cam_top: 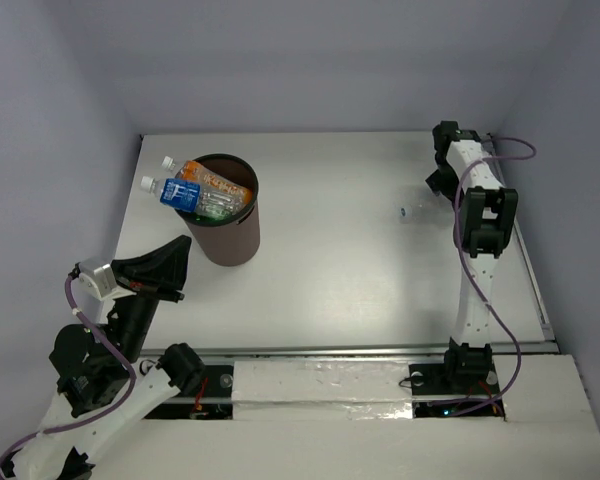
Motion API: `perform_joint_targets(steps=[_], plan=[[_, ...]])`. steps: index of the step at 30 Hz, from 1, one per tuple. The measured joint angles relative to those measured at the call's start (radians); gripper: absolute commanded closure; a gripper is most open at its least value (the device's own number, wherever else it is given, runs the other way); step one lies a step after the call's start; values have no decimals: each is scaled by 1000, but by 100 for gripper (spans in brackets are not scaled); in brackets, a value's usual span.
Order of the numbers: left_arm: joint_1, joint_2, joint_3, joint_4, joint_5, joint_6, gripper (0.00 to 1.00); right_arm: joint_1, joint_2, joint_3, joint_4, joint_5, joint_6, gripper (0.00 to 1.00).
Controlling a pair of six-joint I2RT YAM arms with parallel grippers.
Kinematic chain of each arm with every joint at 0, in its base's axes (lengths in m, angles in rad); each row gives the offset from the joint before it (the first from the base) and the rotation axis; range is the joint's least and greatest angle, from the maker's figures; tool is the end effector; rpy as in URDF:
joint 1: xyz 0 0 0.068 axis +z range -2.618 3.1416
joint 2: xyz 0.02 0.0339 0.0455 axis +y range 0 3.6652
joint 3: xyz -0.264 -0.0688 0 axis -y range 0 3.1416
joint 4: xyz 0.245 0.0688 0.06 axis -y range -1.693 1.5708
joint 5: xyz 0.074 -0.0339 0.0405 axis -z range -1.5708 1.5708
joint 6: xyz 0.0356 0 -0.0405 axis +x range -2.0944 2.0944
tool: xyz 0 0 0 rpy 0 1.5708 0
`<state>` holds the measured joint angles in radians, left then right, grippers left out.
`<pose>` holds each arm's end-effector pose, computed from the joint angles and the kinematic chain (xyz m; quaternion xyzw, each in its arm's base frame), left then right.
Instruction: Put the plastic bottles in the bin
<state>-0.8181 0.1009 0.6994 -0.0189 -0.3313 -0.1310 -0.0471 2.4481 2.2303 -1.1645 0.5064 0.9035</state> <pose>0.0194 -0.0038 0.3867 0.0214 0.4905 -0.3267 0.8076 0.4935 -0.0405 0.1846 0.4620 0.8462 -0.1890 0.1864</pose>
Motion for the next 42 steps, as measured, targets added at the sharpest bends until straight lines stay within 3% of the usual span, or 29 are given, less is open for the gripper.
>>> perform_joint_targets(steps=[3, 8, 12, 17, 22, 26, 30, 37, 42], plan=[[0, 0, 0, 0, -1, 0, 95, 17, 0, 3, -22, 40, -31, 40], [0, 0, -4, 0, -1, 0, 96, 77, -49, -90, 54, 114, -77, 55], [0, 2, -6, 0, -5, 0, 96, 151, -227, -276, 190, 176, -126, 55], [0, 16, -5, 0, -34, 1, 95, 341, -518, -332, 450, 307, -257, 54], [0, 108, 32, -21, -86, -5, 94, 692, -736, -348, 1000, 392, -572, 54], [0, 190, 82, -45, -142, -27, 79, 874, -715, -339, 1397, 396, -868, 54], [0, 280, 143, -55, -211, -46, 70, 958, -603, -320, 1669, 356, -1104, 54], [0, 383, 197, -40, -346, -65, 63, 1015, -373, -203, 1802, 225, -1249, 55], [28, 477, 258, -40, -374, -84, 62, 1036, -343, -187, 1818, 128, -1245, 55]])
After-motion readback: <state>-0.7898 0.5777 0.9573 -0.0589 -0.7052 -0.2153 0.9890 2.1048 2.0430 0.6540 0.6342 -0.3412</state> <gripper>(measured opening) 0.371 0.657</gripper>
